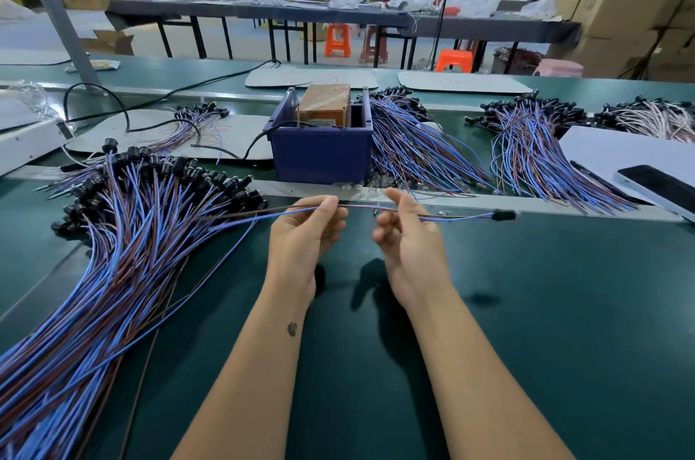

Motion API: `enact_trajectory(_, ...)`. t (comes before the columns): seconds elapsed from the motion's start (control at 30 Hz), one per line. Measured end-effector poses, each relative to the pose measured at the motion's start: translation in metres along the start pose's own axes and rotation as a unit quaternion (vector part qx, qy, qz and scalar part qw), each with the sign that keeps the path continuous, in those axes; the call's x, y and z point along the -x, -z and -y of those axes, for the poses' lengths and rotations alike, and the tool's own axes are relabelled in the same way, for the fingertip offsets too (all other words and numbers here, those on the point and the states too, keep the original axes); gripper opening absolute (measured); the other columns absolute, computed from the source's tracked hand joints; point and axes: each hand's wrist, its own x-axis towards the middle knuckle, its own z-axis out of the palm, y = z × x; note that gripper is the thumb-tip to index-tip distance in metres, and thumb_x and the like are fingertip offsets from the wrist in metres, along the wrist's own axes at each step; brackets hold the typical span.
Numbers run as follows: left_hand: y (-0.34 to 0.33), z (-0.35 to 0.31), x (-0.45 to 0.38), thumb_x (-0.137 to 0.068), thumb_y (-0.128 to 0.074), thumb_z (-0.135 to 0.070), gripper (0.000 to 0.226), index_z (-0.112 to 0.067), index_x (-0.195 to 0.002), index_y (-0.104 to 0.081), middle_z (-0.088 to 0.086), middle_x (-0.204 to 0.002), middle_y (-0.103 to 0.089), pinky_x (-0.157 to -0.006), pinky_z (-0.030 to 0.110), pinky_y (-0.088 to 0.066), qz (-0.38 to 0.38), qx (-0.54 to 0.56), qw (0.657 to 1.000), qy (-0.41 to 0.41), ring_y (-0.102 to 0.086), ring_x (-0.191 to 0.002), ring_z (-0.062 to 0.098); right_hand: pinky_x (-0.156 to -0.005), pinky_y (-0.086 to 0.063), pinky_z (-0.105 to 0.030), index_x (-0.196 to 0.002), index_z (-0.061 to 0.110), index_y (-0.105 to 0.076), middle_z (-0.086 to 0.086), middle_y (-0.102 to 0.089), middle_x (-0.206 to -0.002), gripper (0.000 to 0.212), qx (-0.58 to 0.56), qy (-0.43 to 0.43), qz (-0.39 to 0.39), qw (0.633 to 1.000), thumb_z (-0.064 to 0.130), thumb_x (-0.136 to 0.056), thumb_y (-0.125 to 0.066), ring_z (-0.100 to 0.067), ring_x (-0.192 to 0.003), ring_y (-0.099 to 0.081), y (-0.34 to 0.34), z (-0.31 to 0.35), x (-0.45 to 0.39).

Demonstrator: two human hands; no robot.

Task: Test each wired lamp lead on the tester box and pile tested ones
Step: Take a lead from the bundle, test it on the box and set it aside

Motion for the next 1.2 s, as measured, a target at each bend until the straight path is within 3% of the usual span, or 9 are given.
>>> enact_trajectory(0.2, -0.017, 0.012, 0.022, -0.083, -0.072, 0.002, 0.015, -0.010, -0.074, -0.073, -0.002, -0.069, -0.071, -0.064, 0.026, -0.052, 0.144, -0.245, 0.945, -0.162, -0.060, -0.063, 0.008, -0.052, -0.046, -0.018, -0.074, 0.014, -0.055, 0.006, -0.059, -0.057, 0.036, 0.127, 0.066, -0.133, 0.981, 0.023, -0.105, -0.041, -0.004, -0.047, -0.055, 0.025, 0.012, -0.018)
enact_trajectory(0.37, -0.049, 0.028, 0.056, -0.079, -0.065, -0.015, 0.008, -0.012, -0.082, -0.071, 0.001, -0.077, -0.069, -0.066, 0.040, -0.053, 0.306, -0.425, 0.795, -0.307, -0.064, -0.073, 0.025, -0.042, -0.027, -0.023, -0.080, 0.018, -0.047, 0.010, -0.038, -0.040, 0.028, 0.233, 0.051, -0.135, 0.962, 0.024, -0.106, -0.039, -0.007, -0.036, -0.032, 0.059, 0.032, -0.018)
enact_trajectory(0.43, -0.060, 0.032, 0.066, -0.078, -0.060, -0.015, 0.012, -0.011, -0.086, -0.067, 0.003, -0.080, -0.065, -0.064, 0.041, -0.050, 0.355, -0.466, 0.741, -0.327, -0.060, -0.075, 0.028, -0.054, -0.034, -0.029, -0.080, 0.021, -0.047, 0.009, -0.045, -0.050, 0.025, 0.387, 0.070, -0.131, 0.910, 0.029, -0.103, -0.043, -0.015, -0.050, -0.043, 0.074, 0.043, -0.015)
enact_trajectory(0.53, -0.077, 0.039, 0.077, -0.081, -0.059, -0.010, 0.012, -0.014, -0.089, -0.068, 0.003, -0.086, -0.064, -0.065, 0.042, -0.048, 0.395, -0.509, 0.678, -0.354, -0.058, -0.082, 0.027, -0.064, -0.033, -0.035, -0.084, 0.020, -0.051, 0.003, -0.055, -0.071, 0.024, 0.616, 0.080, -0.114, 0.775, 0.035, -0.101, -0.045, -0.028, -0.076, -0.051, 0.104, 0.065, -0.006)
enact_trajectory(0.63, -0.099, 0.049, 0.092, -0.088, -0.054, -0.014, 0.023, -0.020, -0.106, -0.068, 0.001, -0.101, -0.064, -0.074, 0.038, -0.047, 0.404, -0.527, 0.673, -0.326, -0.055, -0.098, 0.026, -0.064, -0.034, -0.035, -0.089, 0.017, -0.056, -0.005, -0.061, -0.086, 0.026, 0.734, 0.074, -0.118, 0.665, 0.036, -0.101, -0.044, -0.030, -0.083, -0.053, 0.137, 0.087, 0.003)
enact_trajectory(0.83, -0.150, 0.072, 0.136, -0.090, -0.055, -0.027, 0.026, -0.016, -0.109, -0.068, 0.002, -0.112, -0.061, -0.088, 0.040, -0.041, 0.445, -0.543, 0.635, -0.321, -0.050, -0.101, 0.029, -0.067, -0.037, -0.033, -0.100, 0.017, -0.059, -0.008, -0.056, -0.098, 0.021, 0.830, 0.079, -0.101, 0.544, 0.036, -0.100, -0.049, -0.032, -0.096, -0.055, 0.180, 0.121, 0.009)
enact_trajectory(0.97, -0.163, 0.077, 0.160, -0.085, -0.064, -0.013, 0.021, -0.015, -0.101, -0.076, -0.001, -0.101, -0.072, -0.085, 0.040, -0.045, 0.566, -0.414, 0.633, -0.329, -0.057, -0.098, 0.027, -0.067, -0.037, -0.034, -0.104, 0.022, -0.061, -0.008, -0.055, -0.096, 0.018, 0.841, 0.066, -0.141, 0.519, 0.034, -0.100, -0.049, -0.033, -0.094, -0.055, 0.209, 0.147, 0.014)
enact_trajectory(1.1, -0.165, 0.075, 0.162, -0.084, -0.064, -0.007, 0.022, -0.014, -0.101, -0.076, 0.000, -0.101, -0.074, -0.085, 0.042, -0.047, 0.589, -0.376, 0.642, -0.314, -0.061, -0.097, 0.027, -0.080, -0.041, -0.038, -0.116, 0.019, -0.059, -0.014, -0.057, -0.113, 0.023, 0.864, 0.025, -0.201, 0.461, 0.031, -0.099, -0.048, -0.035, -0.105, -0.052, 0.220, 0.157, 0.015)
enact_trajectory(1.2, -0.156, 0.064, 0.147, -0.087, -0.061, -0.008, 0.023, -0.015, -0.103, -0.075, 0.002, -0.101, -0.073, -0.087, 0.039, -0.048, 0.532, -0.381, 0.706, -0.271, -0.062, -0.096, 0.025, -0.092, -0.037, -0.040, -0.126, 0.015, -0.054, -0.017, -0.052, -0.123, 0.034, 0.858, 0.031, -0.236, 0.456, 0.024, -0.094, -0.052, -0.036, -0.114, -0.046, 0.208, 0.151, 0.012)
